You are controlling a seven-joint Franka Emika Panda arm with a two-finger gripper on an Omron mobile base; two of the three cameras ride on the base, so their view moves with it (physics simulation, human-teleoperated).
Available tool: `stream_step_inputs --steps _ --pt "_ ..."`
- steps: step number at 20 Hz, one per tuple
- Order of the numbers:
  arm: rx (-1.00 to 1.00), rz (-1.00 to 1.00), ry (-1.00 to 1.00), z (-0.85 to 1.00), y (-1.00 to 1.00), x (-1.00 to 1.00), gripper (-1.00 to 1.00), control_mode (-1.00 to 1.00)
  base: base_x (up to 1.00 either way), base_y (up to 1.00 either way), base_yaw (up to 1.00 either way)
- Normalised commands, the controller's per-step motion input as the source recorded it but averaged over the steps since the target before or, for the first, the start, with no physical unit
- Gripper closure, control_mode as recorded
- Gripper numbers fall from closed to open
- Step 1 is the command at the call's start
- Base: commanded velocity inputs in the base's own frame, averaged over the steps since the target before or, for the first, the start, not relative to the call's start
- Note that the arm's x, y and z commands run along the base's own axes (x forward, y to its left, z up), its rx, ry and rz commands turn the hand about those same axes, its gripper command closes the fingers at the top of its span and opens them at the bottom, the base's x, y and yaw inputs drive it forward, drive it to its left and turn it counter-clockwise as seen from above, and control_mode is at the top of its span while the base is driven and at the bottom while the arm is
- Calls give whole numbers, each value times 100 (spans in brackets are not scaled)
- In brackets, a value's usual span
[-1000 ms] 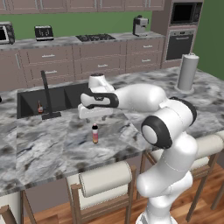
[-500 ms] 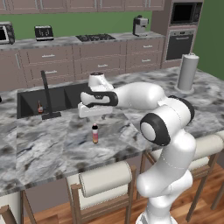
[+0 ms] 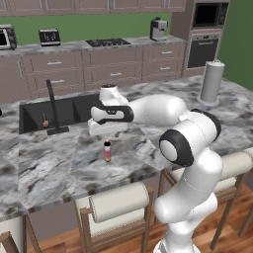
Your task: Place the large bottle from the dining counter next to the other large bottle outside the sink, and place the small bottle from the dining counter next to the other small bottle inside the sink.
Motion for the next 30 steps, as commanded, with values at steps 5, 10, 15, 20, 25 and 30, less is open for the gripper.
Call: stream_step_inputs --steps 5,10,15,20,25,30 --pt "0 0 0 -12 0 3 -100 -100 0 0 0" --pt "-1 0 0 0 0 11 -100 -100 0 0 0" --pt "-1 0 0 0 2 15 -100 -100 0 0 0" --pt "0 0 0 0 6 2 -100 -100 0 0 0" --pt "0 0 0 -10 7 -1 -100 -100 0 0 0" --pt "-1 0 0 -12 3 0 -100 -100 0 0 0"
